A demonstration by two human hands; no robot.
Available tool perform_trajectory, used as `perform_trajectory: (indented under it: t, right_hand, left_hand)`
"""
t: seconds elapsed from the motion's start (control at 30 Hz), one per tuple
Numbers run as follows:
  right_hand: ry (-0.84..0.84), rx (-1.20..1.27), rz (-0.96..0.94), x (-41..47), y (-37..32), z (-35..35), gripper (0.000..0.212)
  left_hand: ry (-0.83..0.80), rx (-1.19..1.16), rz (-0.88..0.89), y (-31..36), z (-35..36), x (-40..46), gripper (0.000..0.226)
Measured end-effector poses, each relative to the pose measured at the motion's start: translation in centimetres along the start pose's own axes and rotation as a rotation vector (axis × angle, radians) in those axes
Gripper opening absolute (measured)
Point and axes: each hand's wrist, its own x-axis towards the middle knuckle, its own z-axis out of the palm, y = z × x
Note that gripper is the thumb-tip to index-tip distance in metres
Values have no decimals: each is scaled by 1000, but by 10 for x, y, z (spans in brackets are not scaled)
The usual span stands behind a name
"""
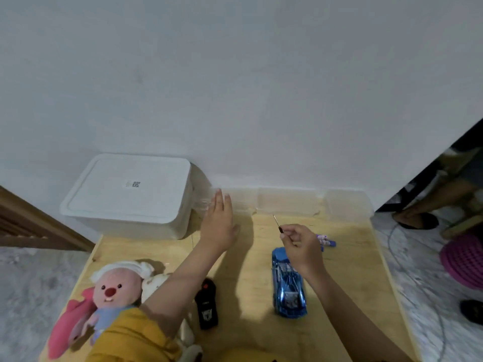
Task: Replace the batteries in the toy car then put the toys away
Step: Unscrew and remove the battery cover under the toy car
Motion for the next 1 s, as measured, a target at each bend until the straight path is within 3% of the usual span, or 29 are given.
perform_trajectory:
  t: [0.27,0.4,0.53,0.77,1.0]
  right_hand:
    - [60,-62,211,-39,27,-47,15]
    - [53,-47,296,-57,40,-67,19]
    - [29,29,331,-72,50,-82,17]
    - [6,74,355,-86,56,-90,7]
    - [-42,150,376,-79,49,-91,13]
  left_hand:
    - [-103,-127,21,80,37,-67,62]
    - [-300,-46,-33,113,65,-88,84]
    - [-379,-36,-109,133,84,-98,90]
    - [-308,-168,-191,140,91,-106,80]
    - [-106,-695,-125,134,70,-118,73]
